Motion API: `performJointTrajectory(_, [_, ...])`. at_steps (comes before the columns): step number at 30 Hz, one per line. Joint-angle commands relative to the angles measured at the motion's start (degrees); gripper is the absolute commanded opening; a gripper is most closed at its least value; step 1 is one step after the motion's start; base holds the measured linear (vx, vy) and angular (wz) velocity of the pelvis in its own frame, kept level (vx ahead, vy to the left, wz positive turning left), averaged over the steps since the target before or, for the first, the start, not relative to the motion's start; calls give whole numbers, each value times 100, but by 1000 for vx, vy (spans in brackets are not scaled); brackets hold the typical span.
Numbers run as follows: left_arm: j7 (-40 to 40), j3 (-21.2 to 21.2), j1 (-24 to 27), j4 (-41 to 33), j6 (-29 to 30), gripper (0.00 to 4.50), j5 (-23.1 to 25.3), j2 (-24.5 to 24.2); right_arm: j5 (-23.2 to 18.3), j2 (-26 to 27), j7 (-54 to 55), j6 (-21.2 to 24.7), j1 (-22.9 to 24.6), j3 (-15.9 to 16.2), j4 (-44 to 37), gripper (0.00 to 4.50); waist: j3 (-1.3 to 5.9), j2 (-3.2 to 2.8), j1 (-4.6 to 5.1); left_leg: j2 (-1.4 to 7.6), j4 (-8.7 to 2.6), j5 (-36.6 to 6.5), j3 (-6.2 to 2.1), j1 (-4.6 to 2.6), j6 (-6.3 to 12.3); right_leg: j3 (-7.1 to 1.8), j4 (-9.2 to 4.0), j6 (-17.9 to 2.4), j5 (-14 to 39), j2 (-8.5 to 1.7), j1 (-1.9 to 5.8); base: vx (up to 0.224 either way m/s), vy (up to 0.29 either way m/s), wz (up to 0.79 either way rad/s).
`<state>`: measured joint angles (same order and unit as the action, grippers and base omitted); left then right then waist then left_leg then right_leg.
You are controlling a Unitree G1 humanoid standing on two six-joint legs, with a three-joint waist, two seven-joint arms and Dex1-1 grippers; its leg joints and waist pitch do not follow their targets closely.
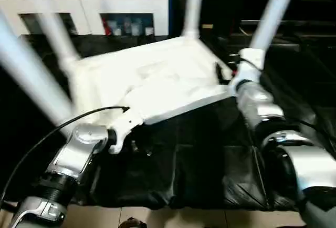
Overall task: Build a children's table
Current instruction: Rotate table base
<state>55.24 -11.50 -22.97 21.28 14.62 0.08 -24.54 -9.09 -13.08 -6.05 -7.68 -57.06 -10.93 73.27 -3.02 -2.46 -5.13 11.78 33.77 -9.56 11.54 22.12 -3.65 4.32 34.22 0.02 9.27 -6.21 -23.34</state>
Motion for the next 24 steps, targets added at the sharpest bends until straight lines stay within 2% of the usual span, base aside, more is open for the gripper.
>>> performJointTrajectory(1, [-193,234,55,-226,-96,449,-144,92,-5,-77,-127,-105,-97,-89,-5,450,437,54,80,95,-369,-1371,-44,-123,75,-187,-293,-1196,1253,-170,243,0,0,0])
performJointTrajectory(4, [-451,554,377,-604,-173,449,-471,337,-51,0,-735,-49,-6,-54,-122,450,445,36,100,96,-350,-1328,-45,-99,154,-186,-285,-1252,1170,-180,264,0,0,0])
performJointTrajectory(6, [-735,811,634,-853,-259,449,-685,505,-134,75,-1405,91,118,22,-331,450,453,49,125,103,-339,-1250,-43,-77,256,-175,-274,-1322,1021,-167,277,0,0,0])
performJointTrajectory(7, [-1113,1072,861,-1059,-253,449,-792,634,-228,157,-1873,208,312,116,-701,450,449,-5,168,113,-331,-1223,-50,-40,369,-163,-254,-1362,846,-155,306,0,0,0])
performJointTrajectory(9, [-1282,1199,1007,-1211,-248,449,-838,689,-237,188,-1988,255,478,219,-991,450,451,14,197,121,-331,-1142,-56,-28,434,-162,-254,-1356,733,-144,315,0,0,0])
performJointTrajectory(10, [-1470,1375,1234,-1463,-262,449,-936,788,-195,202,-2088,313,795,444,-1515,450,464,4,193,119,-320,-1048,-65,-41,462,-163,-250,-1378,671,-127,311,0,0,0])
performJointTrajectory(12, [-1482,1476,1406,-1631,-268,449,-1050,836,-226,202,-2186,407,1043,567,-1912,450,453,-2,183,130,-324,-1077,-60,-69,469,-178,-279,-1396,736,-122,288,0,0,0])
performJointTrajectory(13, [-1295,1664,1739,-1916,-174,449,-1390,882,-336,155,-2406,711,1573,779,-2719,450,441,8,167,123,-330,-1151,-54,-73,407,-193,-301,-1362,929,-111,283,0,0,0])
performJointTrajectory(14, [-1258,1689,1785,-1953,-156,449,-1443,883,-355,143,-2448,769,1653,811,-2840,450,417,24,168,124,-344,-1206,-50,-76,387,-196,-317,-1327,1037,-91,273,0,0,0])
performJointTrajectory(15, [-1071,1751,1946,-2065,-106,449,-1626,853,-375,83,-2548,918,1929,934,-3240,450,404,20,138,144,-366,-1385,-53,-101,328,-202,-350,-1236,1323,-92,246,0,0,0])
performJointTrajectory(16, [-857,1788,2059,-2102,-75,449,-1778,789,-418,27,-2619,1094,2186,1024,-3606,450,397,23,150,143,-380,-1479,-51,-104,299,-203,-363,-1198,1471,-80,235,0,0,0])
performJointTrajectory(18, [-447,1809,2201,-2058,-33,449,-2005,578,-456,-33,-2829,1380,2582,1045,-4173,450,382,18,134,143,-408,-1727,-53,-138,194,-220,-403,-1069,1806,-68,196,0,0,0])
performJointTrajectory(19, [-321,1809,2262,-2050,-11,449,-2086,482,-483,-51,-2924,1521,2749,1038,-4438,450,352,18,136,137,-435,-1966,-64,-149,103,-232,-443,-928,2133,-63,166,0,0,0])
performJointTrajectory(21, [269,2103,2451,-1621,-275,449,-2321,146,-690,-235,-3120,2097,3433,1198,-5418,450,345,31,138,137,-458,-2027,-77,-149,68,-250,-452,-805,2216,-65,163,0,0,0])
performJointTrajectory(22, [291,2119,2455,-1602,-279,449,-2333,136,-698,-244,-3125,2121,3457,1207,-5450,450,319,38,139,108,-468,-2024,-80,-140,69,-245,-483,-740,2329,-53,174,0,0,0])
performJointTrajectory(24, [561,2358,2422,-1122,-525,449,-2369,-64,-716,-341,-3116,2354,3711,1284,-5764,450,316,41,155,90,-475,-2188,-91,-164,6,-249,-533,-614,2670,-69,144,0,0,0])
